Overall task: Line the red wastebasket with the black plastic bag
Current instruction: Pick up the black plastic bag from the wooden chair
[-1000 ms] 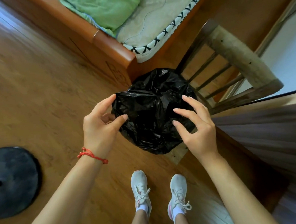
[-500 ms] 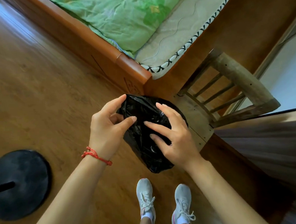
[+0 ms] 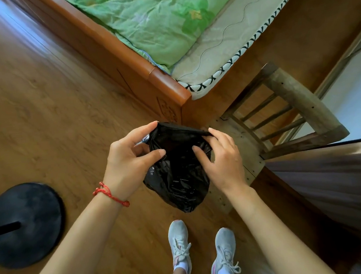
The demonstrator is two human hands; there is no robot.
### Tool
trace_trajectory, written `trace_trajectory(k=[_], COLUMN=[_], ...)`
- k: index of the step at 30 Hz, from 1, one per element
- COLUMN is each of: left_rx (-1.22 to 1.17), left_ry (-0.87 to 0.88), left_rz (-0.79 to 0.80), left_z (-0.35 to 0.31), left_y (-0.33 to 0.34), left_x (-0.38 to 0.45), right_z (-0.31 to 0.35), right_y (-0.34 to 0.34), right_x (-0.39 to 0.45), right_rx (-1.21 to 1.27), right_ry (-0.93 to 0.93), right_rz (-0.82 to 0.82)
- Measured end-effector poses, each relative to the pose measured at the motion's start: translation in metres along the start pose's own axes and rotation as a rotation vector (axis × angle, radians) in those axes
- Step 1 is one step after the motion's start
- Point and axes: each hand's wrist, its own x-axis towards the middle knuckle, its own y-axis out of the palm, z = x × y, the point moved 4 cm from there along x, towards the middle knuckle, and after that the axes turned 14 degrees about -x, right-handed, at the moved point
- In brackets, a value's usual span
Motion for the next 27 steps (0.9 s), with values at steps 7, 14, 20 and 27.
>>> trace_trajectory(k=[7, 14, 20, 27], left_rx=[0.027, 0.024, 0.020, 0.040], left_ry=[0.003, 0.017, 0.047, 0.051], left_rz=[0.027, 0.020, -0.001, -0.029], left_z=[-0.001, 0.000, 0.001, -0.001], left_y=[-0.004, -0.006, -0.012, -0.025], left_x=[0.006, 0.011, 0.012, 0.010], right_z=[-0.008, -0.003, 0.002, 0.015], right_y=[0.000, 0.016, 0.030, 0.022], right_x=[0.005, -0.006, -0.015, -0.003], right_rx=[0.161, 0.344, 0.374, 0.432], right_ry=[0.090, 0.070, 0.179, 0.140], right_rz=[0.053, 0.077, -0.051, -0.019])
